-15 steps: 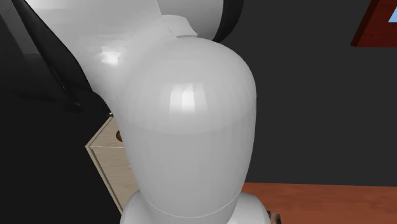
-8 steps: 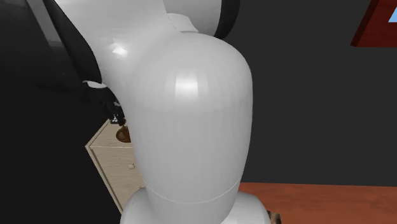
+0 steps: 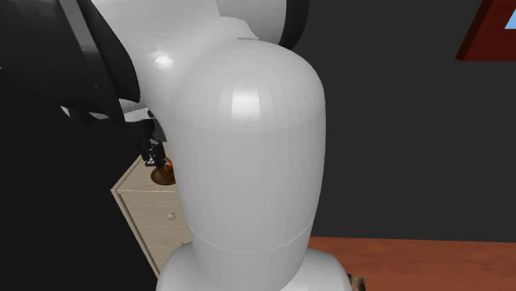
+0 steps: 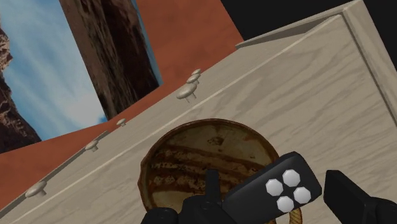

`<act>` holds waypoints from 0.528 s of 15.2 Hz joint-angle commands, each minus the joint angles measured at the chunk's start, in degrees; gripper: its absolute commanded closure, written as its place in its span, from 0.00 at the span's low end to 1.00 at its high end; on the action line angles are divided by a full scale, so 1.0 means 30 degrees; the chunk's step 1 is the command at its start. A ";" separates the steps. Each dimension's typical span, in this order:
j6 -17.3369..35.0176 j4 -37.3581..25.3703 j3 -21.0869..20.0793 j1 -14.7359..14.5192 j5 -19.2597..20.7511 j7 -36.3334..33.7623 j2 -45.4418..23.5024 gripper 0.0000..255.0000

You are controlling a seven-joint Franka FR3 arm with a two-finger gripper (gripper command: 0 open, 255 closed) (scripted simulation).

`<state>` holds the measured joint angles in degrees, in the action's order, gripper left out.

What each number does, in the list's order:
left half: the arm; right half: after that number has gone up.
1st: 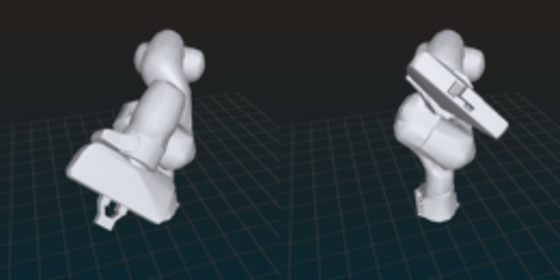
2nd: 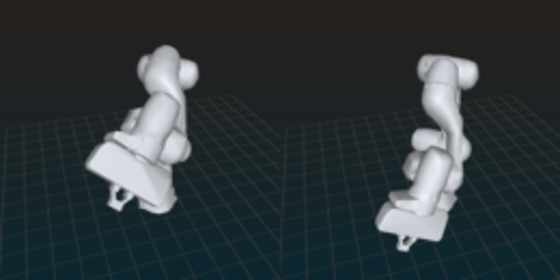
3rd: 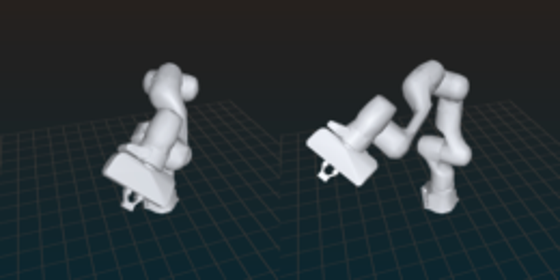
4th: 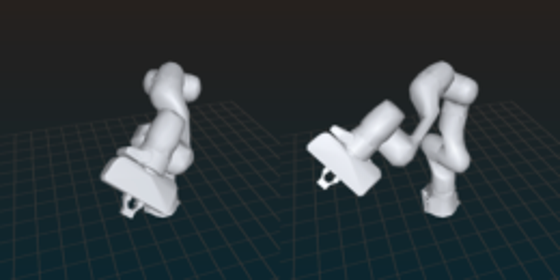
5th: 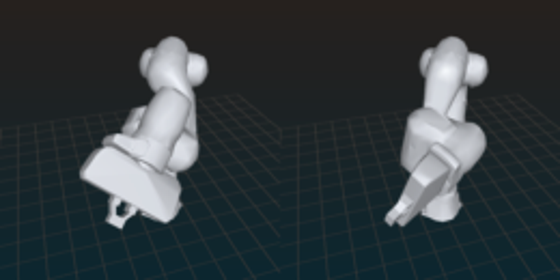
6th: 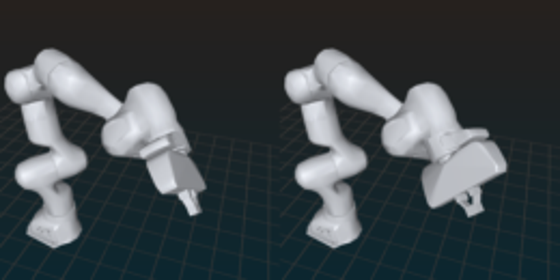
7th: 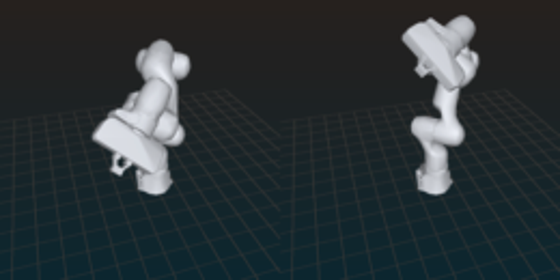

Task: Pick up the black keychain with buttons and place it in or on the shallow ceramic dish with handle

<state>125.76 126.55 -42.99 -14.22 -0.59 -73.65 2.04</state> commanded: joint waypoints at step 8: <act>0.0006 -0.0004 -0.0002 -0.0001 0.0010 -0.0008 -0.0011 0.00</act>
<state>125.78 126.54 -43.00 -14.22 -0.56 -73.68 2.01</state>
